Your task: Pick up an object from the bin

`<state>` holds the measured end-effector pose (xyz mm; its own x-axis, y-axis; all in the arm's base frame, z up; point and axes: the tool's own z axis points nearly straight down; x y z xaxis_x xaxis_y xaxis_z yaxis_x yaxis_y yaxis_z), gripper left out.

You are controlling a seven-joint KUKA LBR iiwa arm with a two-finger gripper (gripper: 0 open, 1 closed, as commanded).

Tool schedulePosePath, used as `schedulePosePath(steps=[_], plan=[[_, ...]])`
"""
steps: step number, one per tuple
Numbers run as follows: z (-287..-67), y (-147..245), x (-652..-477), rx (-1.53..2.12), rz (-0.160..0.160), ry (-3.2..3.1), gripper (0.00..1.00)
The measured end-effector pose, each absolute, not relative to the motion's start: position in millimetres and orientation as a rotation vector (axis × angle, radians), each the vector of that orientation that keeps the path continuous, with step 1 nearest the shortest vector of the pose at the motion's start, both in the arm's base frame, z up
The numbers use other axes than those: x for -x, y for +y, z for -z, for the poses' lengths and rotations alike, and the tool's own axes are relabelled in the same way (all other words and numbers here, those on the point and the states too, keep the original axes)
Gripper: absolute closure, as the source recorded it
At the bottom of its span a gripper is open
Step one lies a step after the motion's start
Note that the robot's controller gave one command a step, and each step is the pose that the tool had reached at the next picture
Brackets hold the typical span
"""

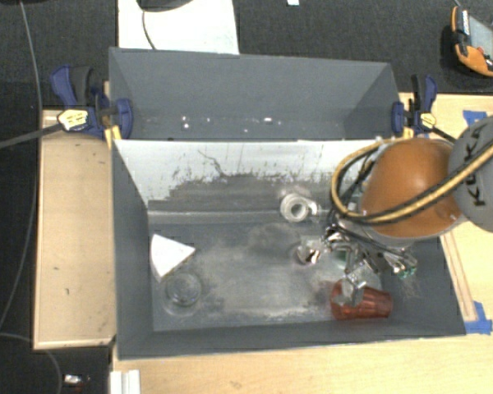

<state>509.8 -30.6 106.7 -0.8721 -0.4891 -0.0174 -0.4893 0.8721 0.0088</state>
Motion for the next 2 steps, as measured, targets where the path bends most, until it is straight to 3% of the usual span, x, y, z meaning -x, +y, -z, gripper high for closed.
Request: schedulePosePath(steps=[1,2], plan=[[-77.7,-69.7,-538.5,0.756,-0.017,3.013,1.00],[-76.8,-70.6,-537.7,0.753,-0.017,3.017,1.00]])
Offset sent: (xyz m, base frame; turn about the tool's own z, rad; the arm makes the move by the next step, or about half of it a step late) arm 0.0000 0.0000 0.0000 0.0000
